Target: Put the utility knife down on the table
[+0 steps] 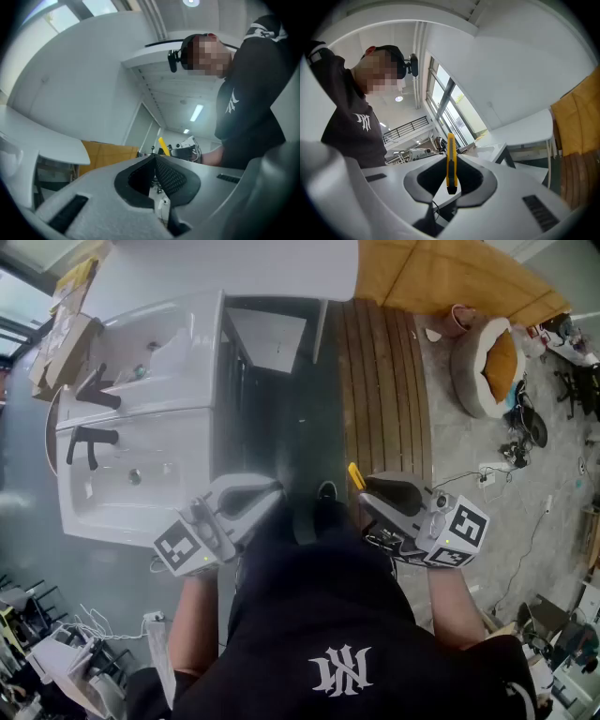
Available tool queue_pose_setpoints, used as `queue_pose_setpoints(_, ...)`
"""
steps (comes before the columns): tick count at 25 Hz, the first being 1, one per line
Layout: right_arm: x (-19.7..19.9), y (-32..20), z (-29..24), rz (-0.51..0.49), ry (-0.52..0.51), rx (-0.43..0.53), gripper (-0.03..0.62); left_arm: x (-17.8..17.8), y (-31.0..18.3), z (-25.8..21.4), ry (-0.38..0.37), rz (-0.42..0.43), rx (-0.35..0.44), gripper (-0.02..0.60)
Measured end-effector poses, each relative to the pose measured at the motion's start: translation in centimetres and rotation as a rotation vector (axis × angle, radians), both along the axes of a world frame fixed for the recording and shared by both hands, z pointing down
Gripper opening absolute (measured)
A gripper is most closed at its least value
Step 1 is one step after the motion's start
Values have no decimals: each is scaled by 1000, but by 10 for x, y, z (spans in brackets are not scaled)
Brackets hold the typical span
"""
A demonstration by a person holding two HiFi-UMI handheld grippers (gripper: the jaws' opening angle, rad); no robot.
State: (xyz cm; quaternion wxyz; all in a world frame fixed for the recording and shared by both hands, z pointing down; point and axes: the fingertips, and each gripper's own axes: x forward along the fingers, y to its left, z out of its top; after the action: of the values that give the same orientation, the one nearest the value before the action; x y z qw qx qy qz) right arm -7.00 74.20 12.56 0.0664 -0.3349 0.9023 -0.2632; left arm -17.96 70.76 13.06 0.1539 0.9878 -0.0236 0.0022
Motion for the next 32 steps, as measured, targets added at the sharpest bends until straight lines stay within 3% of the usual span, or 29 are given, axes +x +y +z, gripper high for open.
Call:
queue_pose_setpoints(6,-6,3,-5,-8,13,25,54,15,18,0,-32,96,11,5)
queue_pose_setpoints(13,8,9,-11,5,-7,62,54,34,31,-3,-55,103,24,5)
queue_pose_setpoints(17,32,14,-25,15,-29,104,54,60,39,-14,-69,114,65,5)
queue_pose_setpoints(22,71,19,-43,40,-124,150,54,95,43,-37,-18,111,98,5)
queue_pose_setpoints(24,88,18,-48,50,-126,174,54,104,45,-38,-41,106,104,5)
queue_pose_setpoints(29,124,17,-50,66,-121,202,54,117,48,-53,27,71,126,5)
queue_pose_setpoints(32,140,17,-47,86,-105,202,54,120,49,-50,-5,63,110,5)
